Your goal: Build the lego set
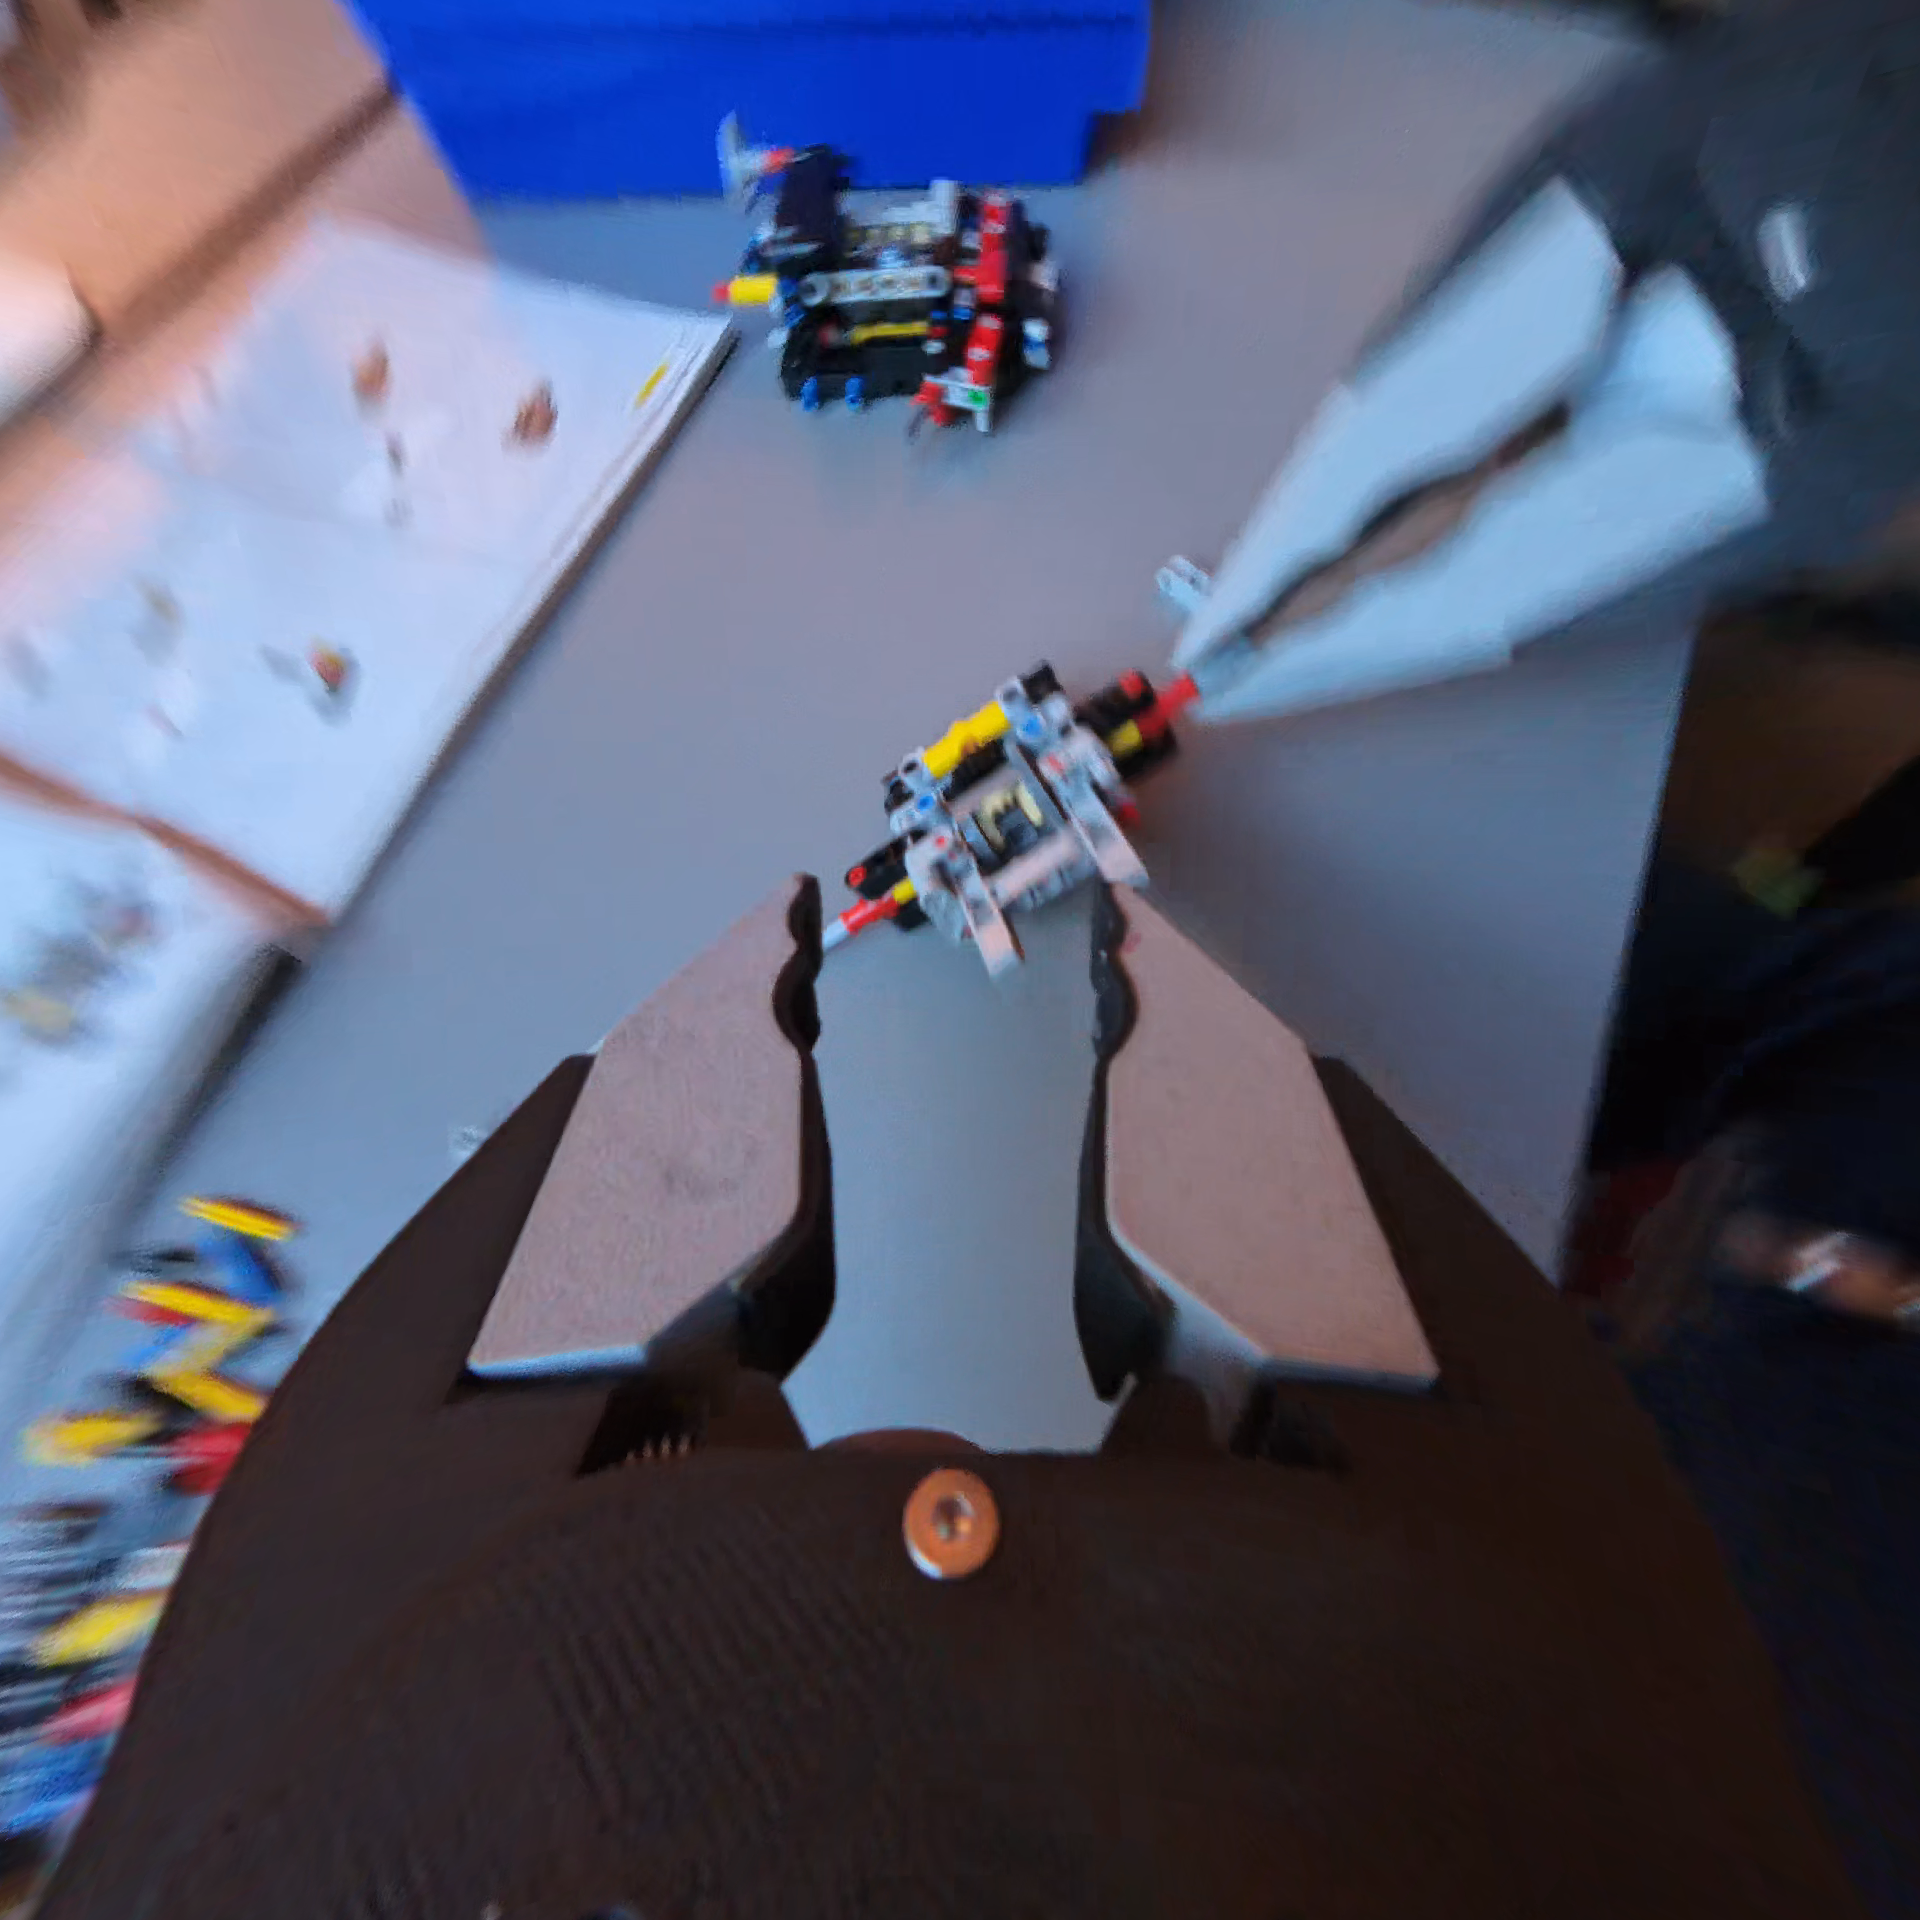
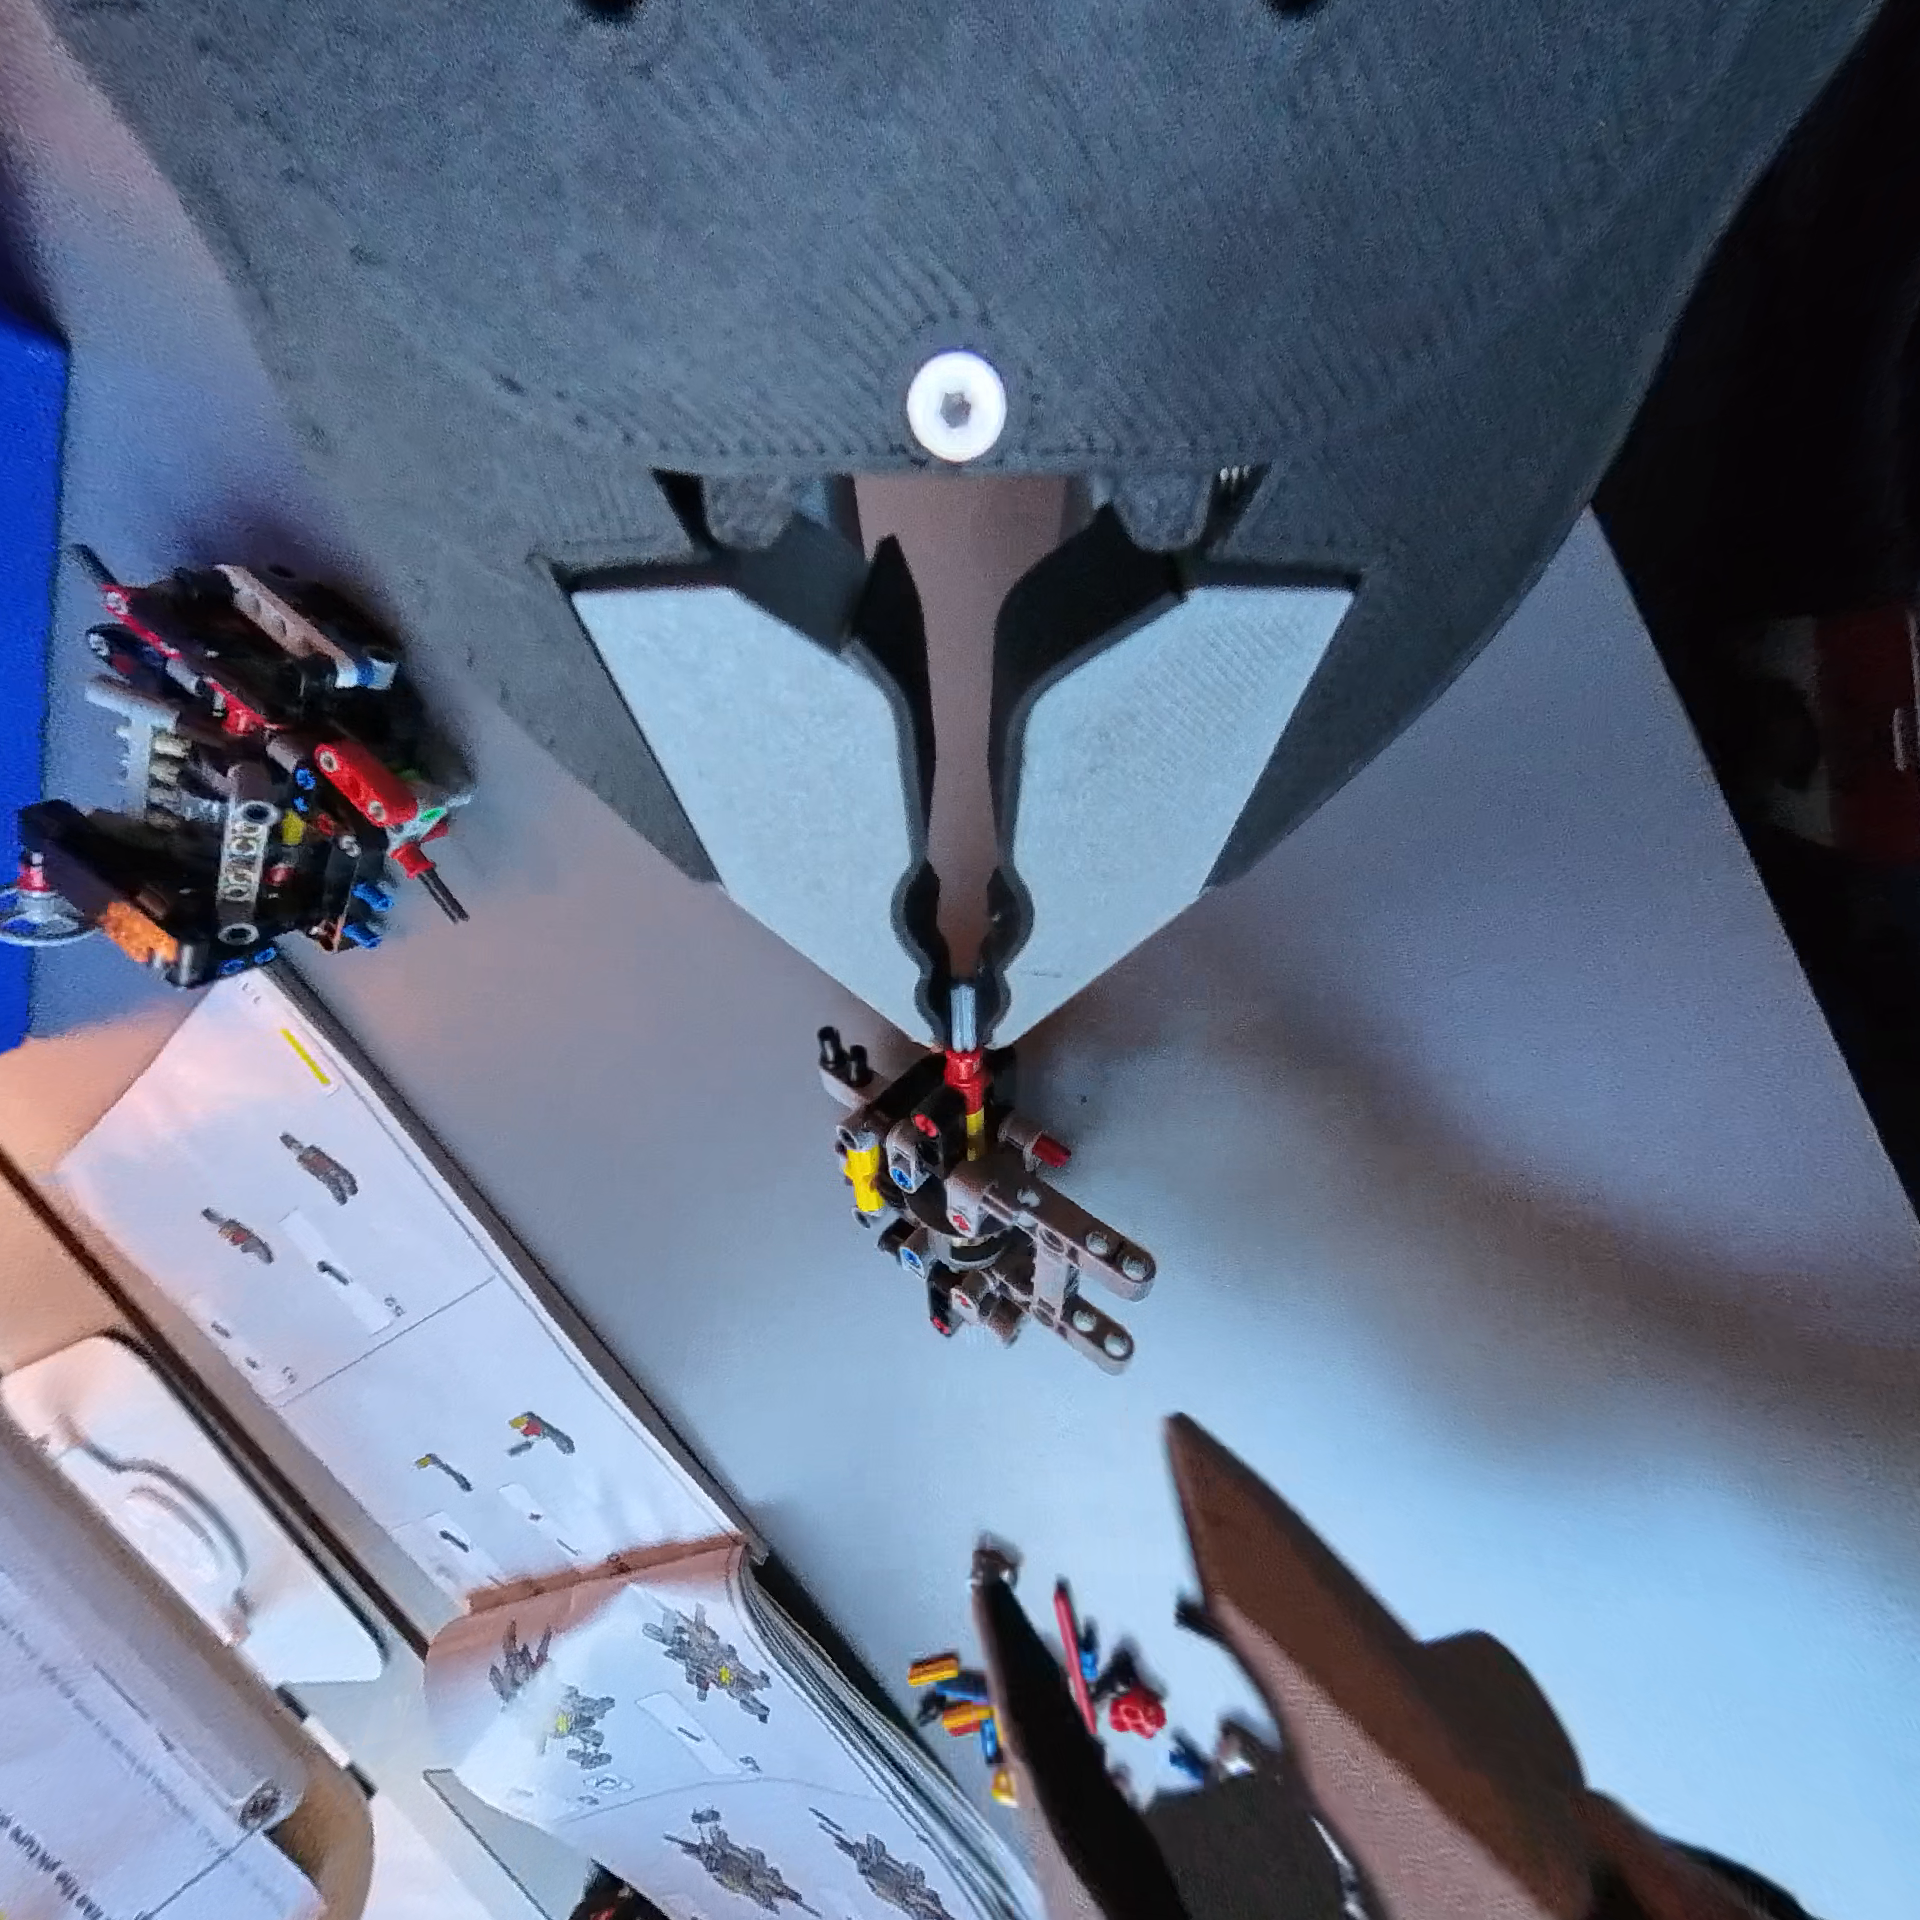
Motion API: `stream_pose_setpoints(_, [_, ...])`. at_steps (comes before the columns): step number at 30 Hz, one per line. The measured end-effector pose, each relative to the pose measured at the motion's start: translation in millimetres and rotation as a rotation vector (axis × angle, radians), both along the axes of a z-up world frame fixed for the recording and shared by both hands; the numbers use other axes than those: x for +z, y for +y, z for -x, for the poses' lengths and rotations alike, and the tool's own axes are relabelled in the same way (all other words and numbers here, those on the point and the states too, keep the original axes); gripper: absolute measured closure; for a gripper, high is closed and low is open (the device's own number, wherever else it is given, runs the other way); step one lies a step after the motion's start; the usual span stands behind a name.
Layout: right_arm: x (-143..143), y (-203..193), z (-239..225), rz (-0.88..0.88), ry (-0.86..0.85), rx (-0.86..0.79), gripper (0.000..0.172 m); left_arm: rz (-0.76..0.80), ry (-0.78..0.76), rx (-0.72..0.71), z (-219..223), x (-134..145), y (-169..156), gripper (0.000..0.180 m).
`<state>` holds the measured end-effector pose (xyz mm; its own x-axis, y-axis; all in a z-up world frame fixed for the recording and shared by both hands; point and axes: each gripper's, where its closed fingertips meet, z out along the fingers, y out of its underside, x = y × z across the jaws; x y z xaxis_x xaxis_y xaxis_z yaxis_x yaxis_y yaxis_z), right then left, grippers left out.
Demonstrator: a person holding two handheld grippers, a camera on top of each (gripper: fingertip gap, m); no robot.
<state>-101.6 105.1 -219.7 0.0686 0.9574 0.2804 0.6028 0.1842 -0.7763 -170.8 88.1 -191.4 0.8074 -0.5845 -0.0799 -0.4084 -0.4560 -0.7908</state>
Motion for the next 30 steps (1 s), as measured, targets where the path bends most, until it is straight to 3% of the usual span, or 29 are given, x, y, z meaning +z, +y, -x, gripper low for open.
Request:
stream_pose_setpoints(5, [5, 1, -1, 0.109, 0.029, 0.034, 0.171, -0.134, 0.415, -0.17, -13, -8, -1, 0.114])
stream_pose_setpoints(8, [15, 1, -1, 0.199, 0.07, 0.046, 0.171, -0.209, 0.533, -0.24, -26, -16, 8, 0.114])
stream_pose_setpoints(12, [30, -1, -3, 0.359, 0.141, 0.083, 0.171, -0.353, 0.514, -0.266, -42, -11, 16, 0.13])
stream_pose_setpoints(15, [37, 1, -6, 0.442, 0.183, 0.108, 0.171, -0.433, 0.525, -0.258, -39, -12, 23, 0.133])
stream_pose_setpoints(23, [40, 2, -10, 0.474, 0.214, 0.148, 0.172, -0.352, 0.366, -0.309, -60, -24, 27, 0.151])
stream_pose_setpoints(30, [36, 20, -22, 0.431, 0.214, 0.107, 0.172, -0.247, 0.22, -0.304, -58, -24, 24, 0.154])
